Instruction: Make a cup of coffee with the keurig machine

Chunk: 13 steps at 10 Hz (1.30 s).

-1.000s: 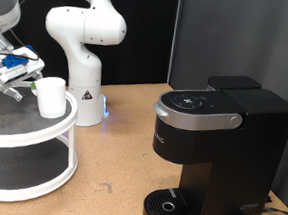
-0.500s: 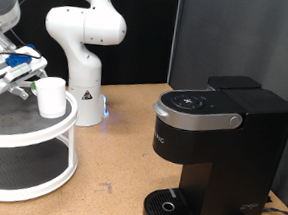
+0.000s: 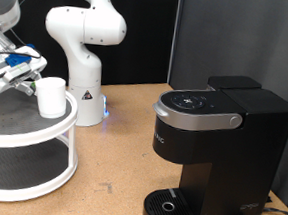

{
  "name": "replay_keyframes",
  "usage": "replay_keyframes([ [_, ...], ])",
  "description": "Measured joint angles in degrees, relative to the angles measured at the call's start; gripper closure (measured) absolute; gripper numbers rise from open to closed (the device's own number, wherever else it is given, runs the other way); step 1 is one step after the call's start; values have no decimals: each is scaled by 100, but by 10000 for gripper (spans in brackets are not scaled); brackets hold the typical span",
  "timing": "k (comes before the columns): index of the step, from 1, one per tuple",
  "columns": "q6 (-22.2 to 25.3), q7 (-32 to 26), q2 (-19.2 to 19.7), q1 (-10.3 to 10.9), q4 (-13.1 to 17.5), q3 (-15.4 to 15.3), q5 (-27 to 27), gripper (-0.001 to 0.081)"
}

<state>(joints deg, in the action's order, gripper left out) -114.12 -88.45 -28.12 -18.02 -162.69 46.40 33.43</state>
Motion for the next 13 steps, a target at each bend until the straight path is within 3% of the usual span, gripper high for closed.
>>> replay_keyframes([
  [1,-22,0,0,0,-1,-2,0,414],
  [2,-49,0,0,0,-3,-3,0,616],
  [3,-77,0,0,0,-5,-3,0,616],
  [4,-111,0,0,0,-9,-3,0,736],
  [9,-172,167,-54,0,7,-131,116,739],
  [13,75,688,-516,-1,87,-411,307,739],
])
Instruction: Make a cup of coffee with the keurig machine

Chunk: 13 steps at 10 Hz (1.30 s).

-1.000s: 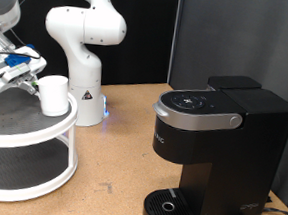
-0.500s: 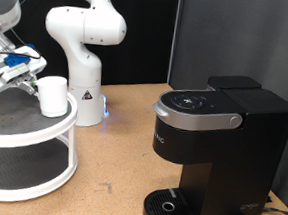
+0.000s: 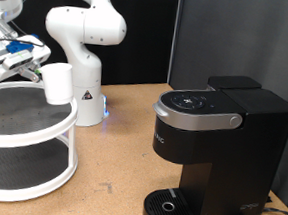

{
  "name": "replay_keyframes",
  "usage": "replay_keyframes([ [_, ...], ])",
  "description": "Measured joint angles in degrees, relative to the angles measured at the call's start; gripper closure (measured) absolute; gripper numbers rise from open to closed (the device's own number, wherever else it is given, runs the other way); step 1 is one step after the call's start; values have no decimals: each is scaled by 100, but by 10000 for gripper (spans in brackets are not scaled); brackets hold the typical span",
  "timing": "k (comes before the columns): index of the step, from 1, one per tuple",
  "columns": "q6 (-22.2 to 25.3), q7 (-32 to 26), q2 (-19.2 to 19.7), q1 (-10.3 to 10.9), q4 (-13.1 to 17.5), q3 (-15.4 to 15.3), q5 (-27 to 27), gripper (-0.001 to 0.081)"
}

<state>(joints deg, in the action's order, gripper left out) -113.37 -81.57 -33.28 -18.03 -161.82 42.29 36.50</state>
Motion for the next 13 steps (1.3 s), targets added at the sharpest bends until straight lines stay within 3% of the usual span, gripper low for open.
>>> replay_keyframes([
  [3,9,113,-78,5,20,-83,137,739],
  [5,-465,256,-84,104,-68,-318,772,739],
  [9,-1516,643,42,728,-121,-1150,1986,739],
  [13,-2178,418,371,1420,-98,-1642,3125,739],
])
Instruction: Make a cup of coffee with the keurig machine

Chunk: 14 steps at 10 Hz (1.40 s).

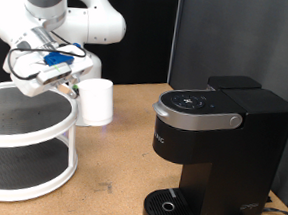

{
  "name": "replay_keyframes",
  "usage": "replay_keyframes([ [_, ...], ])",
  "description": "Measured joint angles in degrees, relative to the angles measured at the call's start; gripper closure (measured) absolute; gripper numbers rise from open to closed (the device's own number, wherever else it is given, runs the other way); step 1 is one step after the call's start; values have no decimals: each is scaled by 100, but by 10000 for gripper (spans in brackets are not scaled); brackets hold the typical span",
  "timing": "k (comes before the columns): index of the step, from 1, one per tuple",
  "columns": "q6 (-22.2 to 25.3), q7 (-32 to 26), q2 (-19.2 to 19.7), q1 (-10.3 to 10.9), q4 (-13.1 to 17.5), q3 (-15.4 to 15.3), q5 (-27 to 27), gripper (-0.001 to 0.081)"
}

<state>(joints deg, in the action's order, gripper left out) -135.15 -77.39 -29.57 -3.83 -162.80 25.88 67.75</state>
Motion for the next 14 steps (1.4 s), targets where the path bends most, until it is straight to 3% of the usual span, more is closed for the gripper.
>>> replay_keyframes([
  [2,-89,-79,107,104,51,-39,189,739],
  [4,48,77,137,86,83,-41,-142,739],
  [6,-114,285,326,125,85,-232,-316,739],
  [9,-675,58,836,448,149,-522,378,739],
  [12,-961,-711,1393,733,243,-663,1274,739],
  [14,-1030,-1253,1711,815,278,-746,1798,739],
])
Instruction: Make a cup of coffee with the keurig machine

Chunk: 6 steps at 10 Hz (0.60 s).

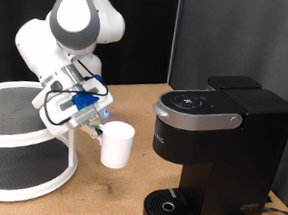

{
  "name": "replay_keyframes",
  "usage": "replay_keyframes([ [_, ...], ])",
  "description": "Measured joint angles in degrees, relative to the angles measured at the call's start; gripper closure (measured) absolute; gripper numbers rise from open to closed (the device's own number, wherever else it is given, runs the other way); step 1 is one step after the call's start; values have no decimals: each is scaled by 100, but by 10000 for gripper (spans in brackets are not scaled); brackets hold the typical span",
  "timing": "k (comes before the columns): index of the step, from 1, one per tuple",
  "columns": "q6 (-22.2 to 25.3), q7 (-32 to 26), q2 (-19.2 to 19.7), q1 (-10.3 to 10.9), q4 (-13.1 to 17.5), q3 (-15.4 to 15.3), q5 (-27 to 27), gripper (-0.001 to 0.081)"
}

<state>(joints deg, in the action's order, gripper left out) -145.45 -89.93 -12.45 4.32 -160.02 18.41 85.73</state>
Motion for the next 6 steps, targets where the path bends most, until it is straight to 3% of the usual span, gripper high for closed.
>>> replay_keyframes([
  [6,-31,-1107,703,47,89,-189,1141,739],
])
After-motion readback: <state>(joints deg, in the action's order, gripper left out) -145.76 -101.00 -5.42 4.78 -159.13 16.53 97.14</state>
